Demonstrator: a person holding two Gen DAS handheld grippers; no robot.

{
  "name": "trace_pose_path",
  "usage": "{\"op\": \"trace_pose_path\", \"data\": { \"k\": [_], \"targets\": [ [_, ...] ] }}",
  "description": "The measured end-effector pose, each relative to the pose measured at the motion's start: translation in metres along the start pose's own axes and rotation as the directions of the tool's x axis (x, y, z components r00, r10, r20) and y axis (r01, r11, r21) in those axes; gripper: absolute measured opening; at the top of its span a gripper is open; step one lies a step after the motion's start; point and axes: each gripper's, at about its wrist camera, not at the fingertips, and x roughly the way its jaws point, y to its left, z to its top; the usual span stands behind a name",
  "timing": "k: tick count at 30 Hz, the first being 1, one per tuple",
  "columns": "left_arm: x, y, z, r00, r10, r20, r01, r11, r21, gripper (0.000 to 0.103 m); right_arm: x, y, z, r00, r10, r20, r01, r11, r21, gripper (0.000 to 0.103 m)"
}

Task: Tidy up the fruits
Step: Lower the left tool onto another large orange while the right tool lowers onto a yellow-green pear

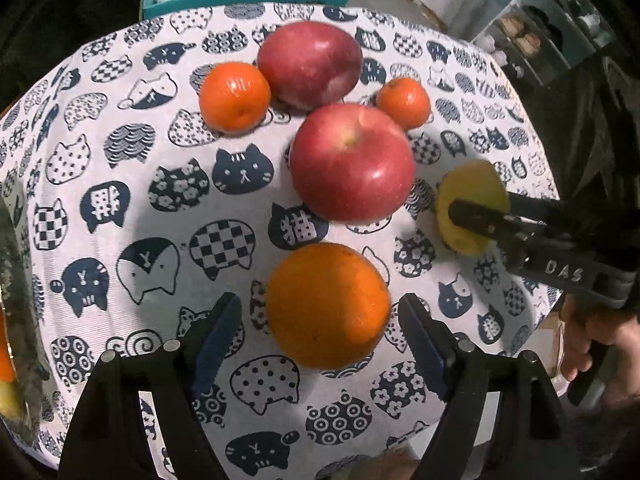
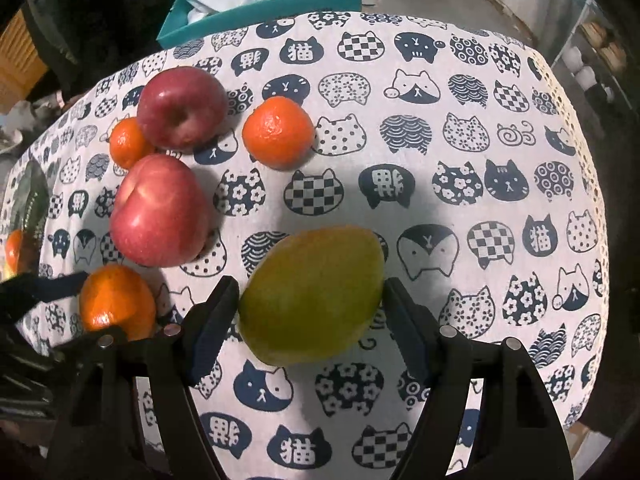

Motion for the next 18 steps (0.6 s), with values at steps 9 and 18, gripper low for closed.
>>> {"op": "trace_pose_path", "data": {
  "k": [9, 18],
  "targets": [
    [0.014, 0.003, -0.002, 1.0, -0.011, -0.004, 0.012, 1.0, 0.006, 0.082, 0.012, -0.006, 0.013, 1.0, -0.009, -0.009, 0.009, 1.0, 0.021, 0.073],
    [0.016, -0.006, -0.001, 1.0, -0.026, 0.012, 0.025, 0.998, 0.061, 0.066, 0.018, -0.004, 0.01, 0.999, -0.027, 0.028, 0.027, 1.0, 0.004, 0.068]
  ]
}}
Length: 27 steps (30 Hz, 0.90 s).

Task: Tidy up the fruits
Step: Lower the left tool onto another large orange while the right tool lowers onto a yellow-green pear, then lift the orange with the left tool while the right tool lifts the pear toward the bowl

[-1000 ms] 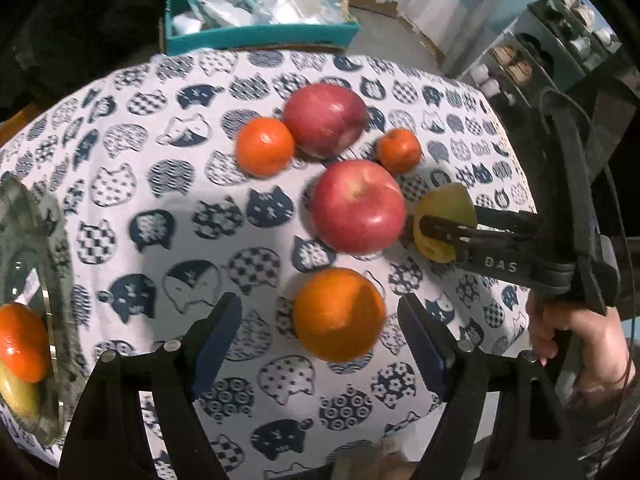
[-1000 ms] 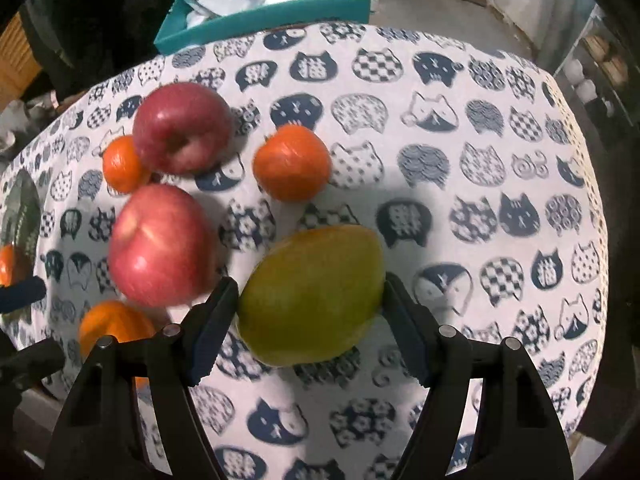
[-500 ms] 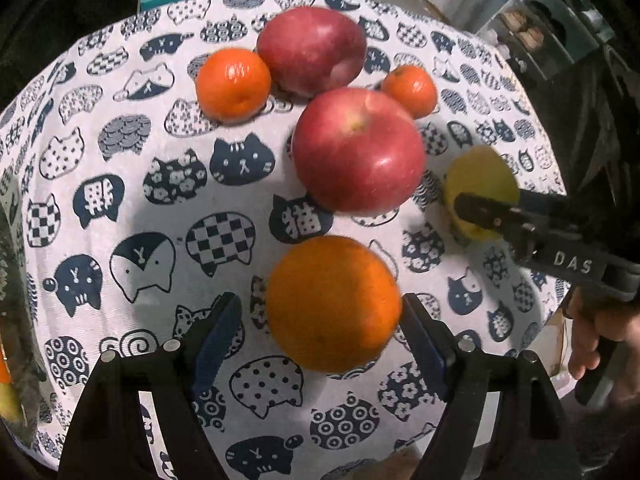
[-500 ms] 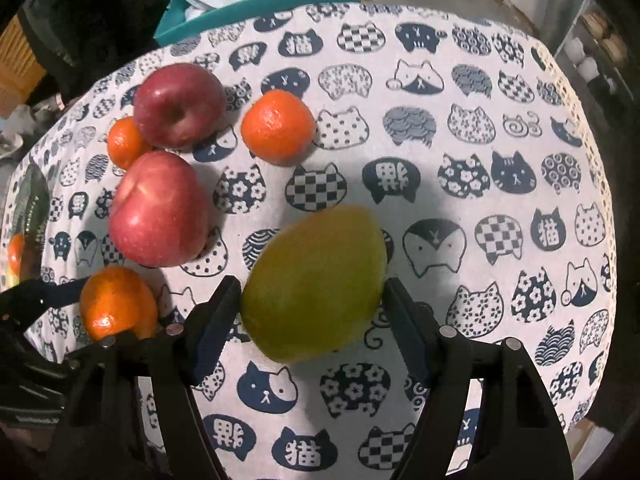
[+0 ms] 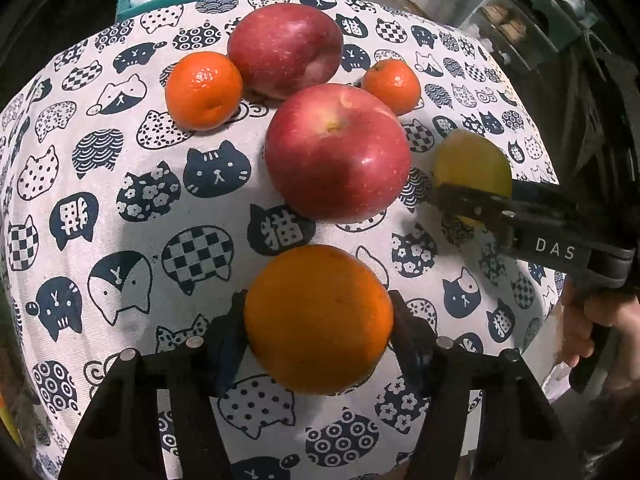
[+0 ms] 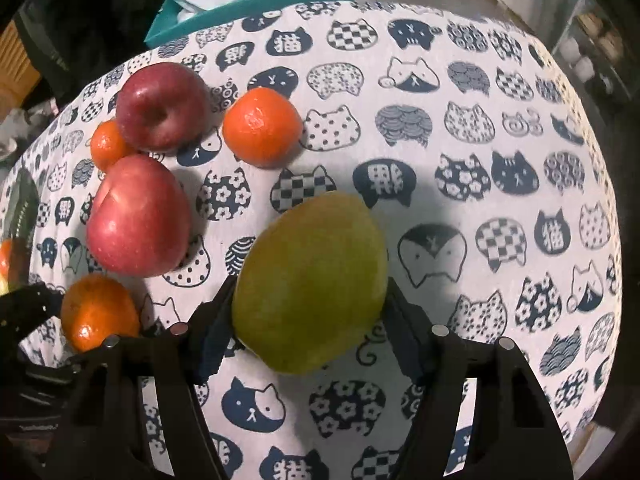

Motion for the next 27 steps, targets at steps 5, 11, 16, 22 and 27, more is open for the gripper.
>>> {"op": "trace_pose_path", "data": {
  "k": [5, 11, 16, 22, 27],
  "targets": [
    [-0.007, 0.0, -0.003, 0.999, 0.025, 0.027, -0.025, 1.0, 0.015, 0.065, -0.003, 0.011, 0.0, 0.999, -0.043, 0.022, 0.044, 0.998, -0.047, 0.067],
    [-0.028, 0.003, -0.001, 0.997, 0.031, 0.074, -0.031, 1.0, 0.003, 0.065, -0.024, 0.018, 0.0, 0.995, -0.052, 0.082, 0.057, 0.997, -0.056, 0.066],
    [-0.049, 0.002, 0.0, 0.993, 0.033, 0.117, -0.033, 0.999, 0.0, 0.065, -0.039, 0.021, -0.001, 0.992, -0.041, 0.117, 0.05, 0.996, -0.069, 0.066],
    [-0.071, 0.003, -0.002, 0.986, 0.044, 0.162, -0.045, 0.999, 0.001, 0.065, -0.055, 0.029, -0.007, 0.987, -0.042, 0.155, 0.055, 0.995, -0.082, 0.066],
    [-0.091, 0.002, -0.003, 0.975, 0.056, 0.214, -0.059, 0.998, 0.008, 0.065, -0.074, 0.037, -0.004, 0.977, -0.02, 0.211, 0.037, 0.996, -0.078, 0.066]
  ]
}}
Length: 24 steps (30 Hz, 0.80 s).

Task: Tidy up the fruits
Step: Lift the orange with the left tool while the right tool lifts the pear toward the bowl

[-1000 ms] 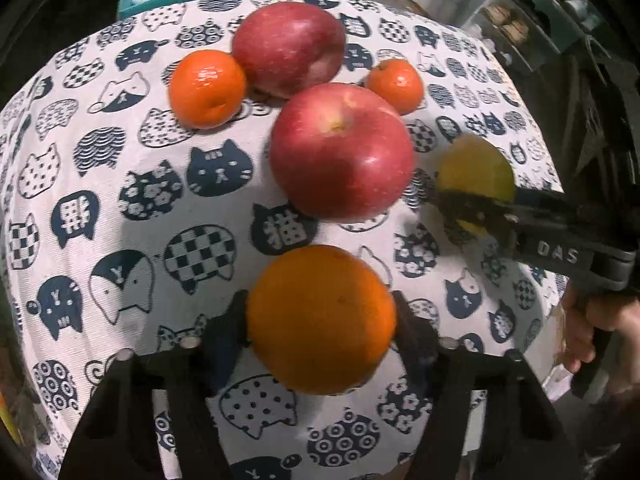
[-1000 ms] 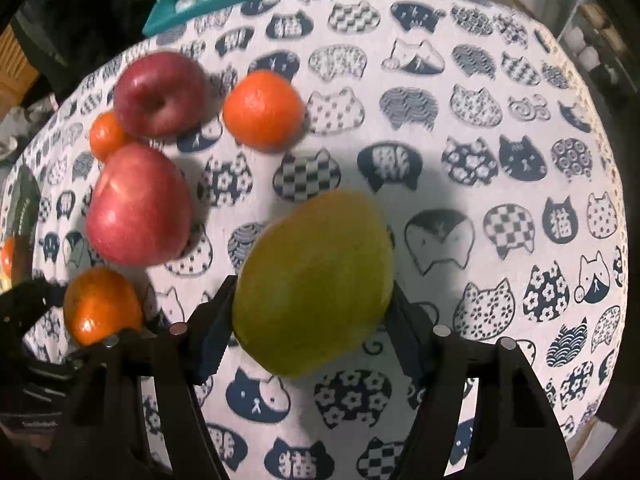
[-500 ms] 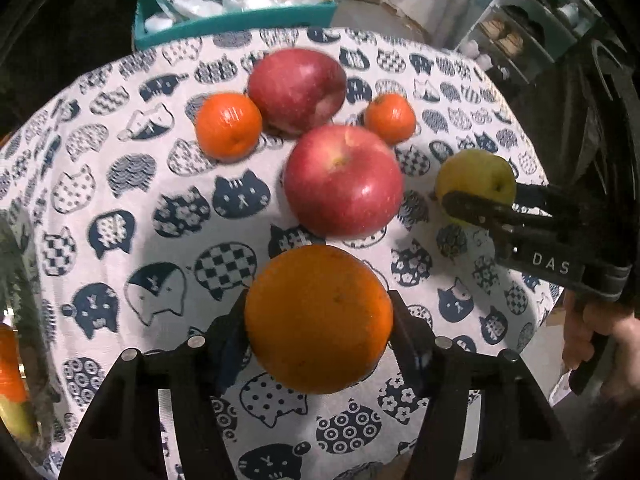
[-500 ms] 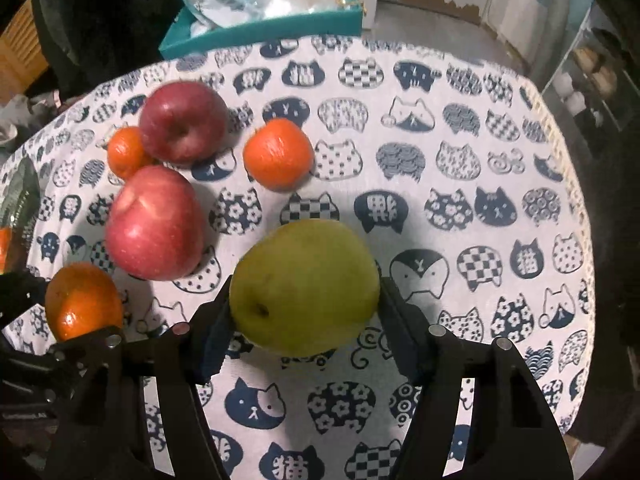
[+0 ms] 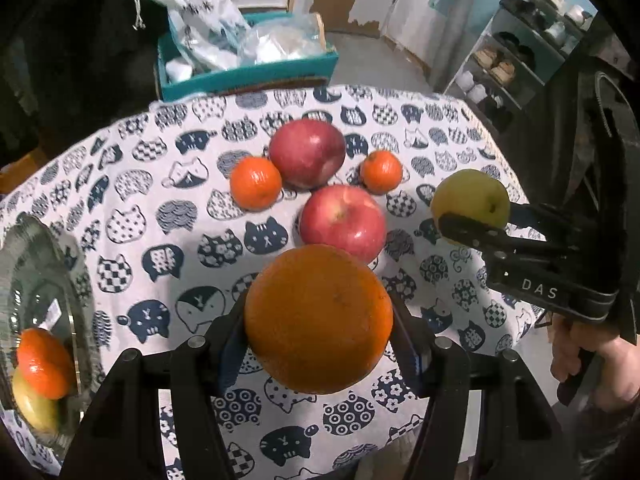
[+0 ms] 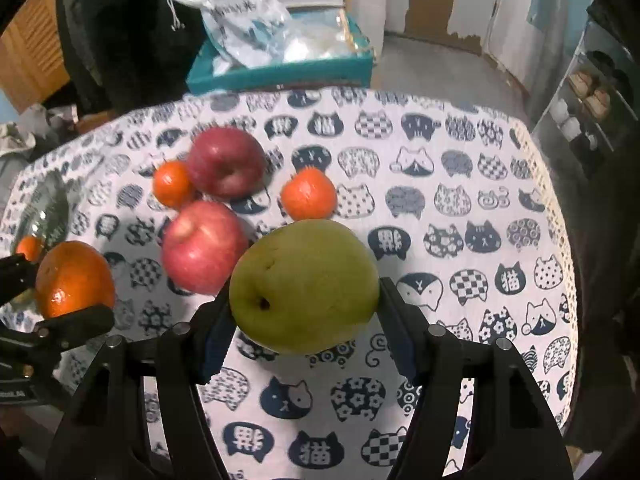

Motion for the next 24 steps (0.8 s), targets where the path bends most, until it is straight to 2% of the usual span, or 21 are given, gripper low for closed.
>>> {"op": "trace_pose_path", "data": {
  "k": [8, 15, 24],
  "targets": [
    [-0.041, 0.002, 0.006, 0.996, 0.014, 0.092, -0.015, 1.0, 0.01, 0.065, -0.038, 0.022, 0.016, 0.994, 0.022, 0.106, -0.019, 0.999, -0.028, 0.066],
    [-0.076, 0.007, 0.01, 0.988, 0.007, 0.157, -0.006, 1.0, -0.005, 0.065, -0.071, 0.042, 0.027, 0.98, 0.068, 0.189, -0.057, 0.996, -0.062, 0.066],
    [-0.108, 0.022, 0.009, 0.976, 0.013, 0.217, -0.006, 0.999, -0.032, 0.065, -0.099, 0.067, 0.039, 0.96, 0.113, 0.255, -0.089, 0.991, -0.104, 0.066]
  ]
}}
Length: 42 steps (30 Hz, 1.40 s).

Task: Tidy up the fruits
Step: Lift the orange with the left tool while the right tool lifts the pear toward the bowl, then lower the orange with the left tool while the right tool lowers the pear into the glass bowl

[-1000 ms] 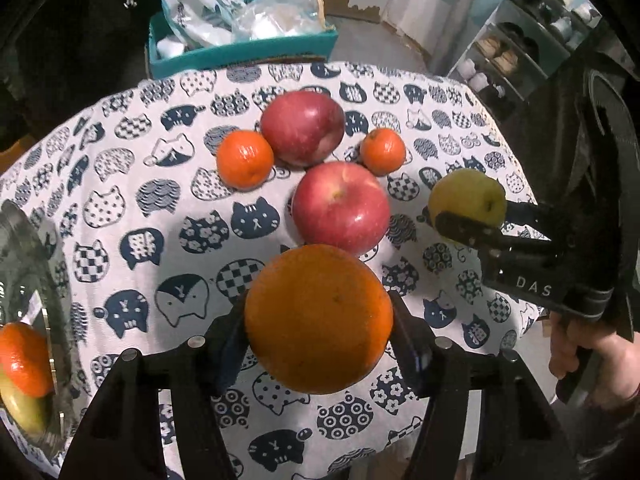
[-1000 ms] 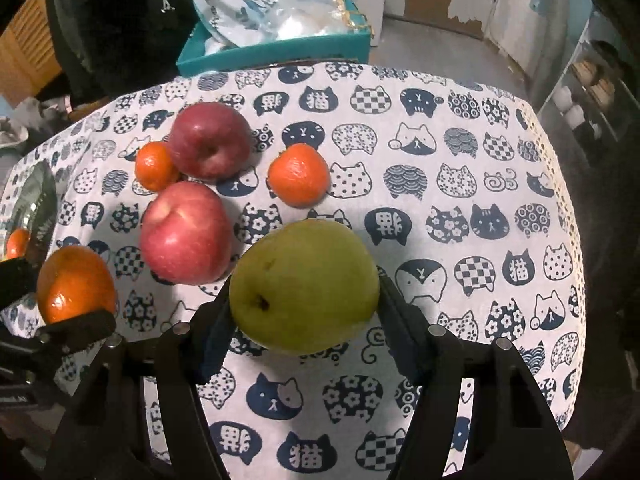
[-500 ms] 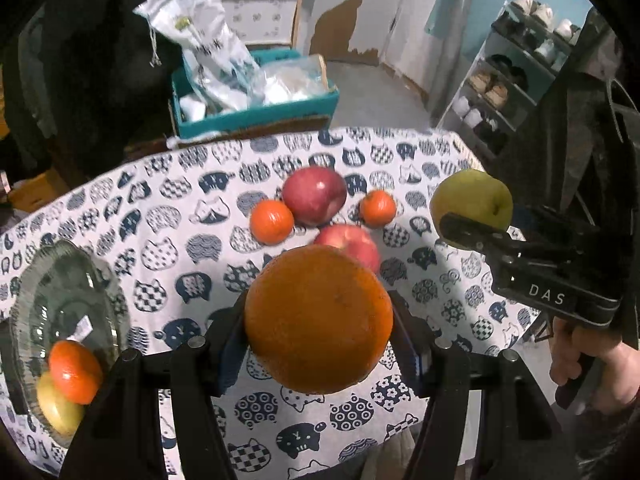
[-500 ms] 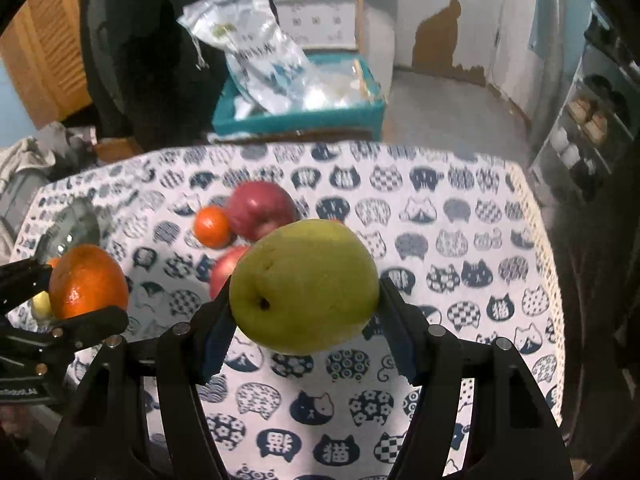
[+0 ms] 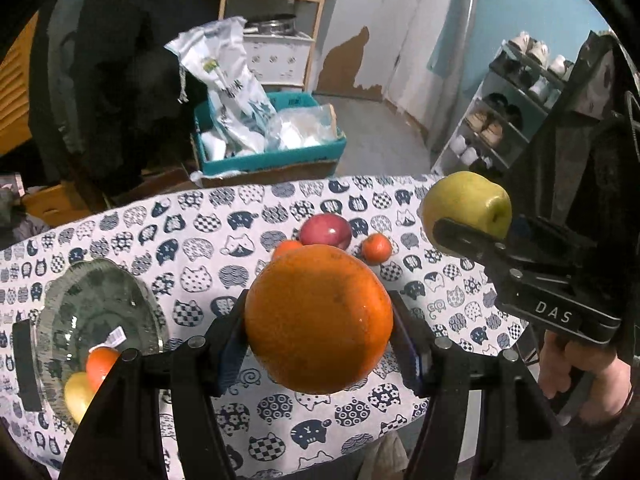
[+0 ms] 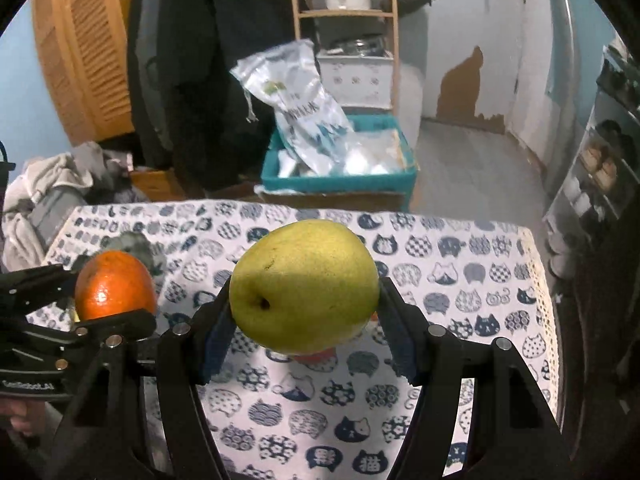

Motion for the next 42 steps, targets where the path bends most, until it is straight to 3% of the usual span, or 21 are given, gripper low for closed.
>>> {"op": "trace_pose_path", "data": {
  "k": [17, 32, 42],
  "targets": [
    [-0.037, 0.049, -0.001, 0.997, 0.033, 0.065, -0.028, 0.996, -0.083, 0.065, -0.007, 0.061, 0.027, 0.995, 0.075, 0.065, -0.069, 0.994, -0.082, 0.066],
    [-0.062, 0.112, -0.014, 0.992, 0.094, 0.09, -0.077, 0.981, -0.177, 0.065, 0.013, 0.121, 0.043, 0.989, 0.141, 0.045, -0.133, 0.98, -0.148, 0.066],
    [-0.066, 0.17, -0.03, 0.987, 0.147, 0.07, -0.123, 0.954, -0.274, 0.065, 0.044, 0.173, 0.045, 0.981, 0.192, -0.012, -0.19, 0.96, -0.206, 0.066]
  ]
}}
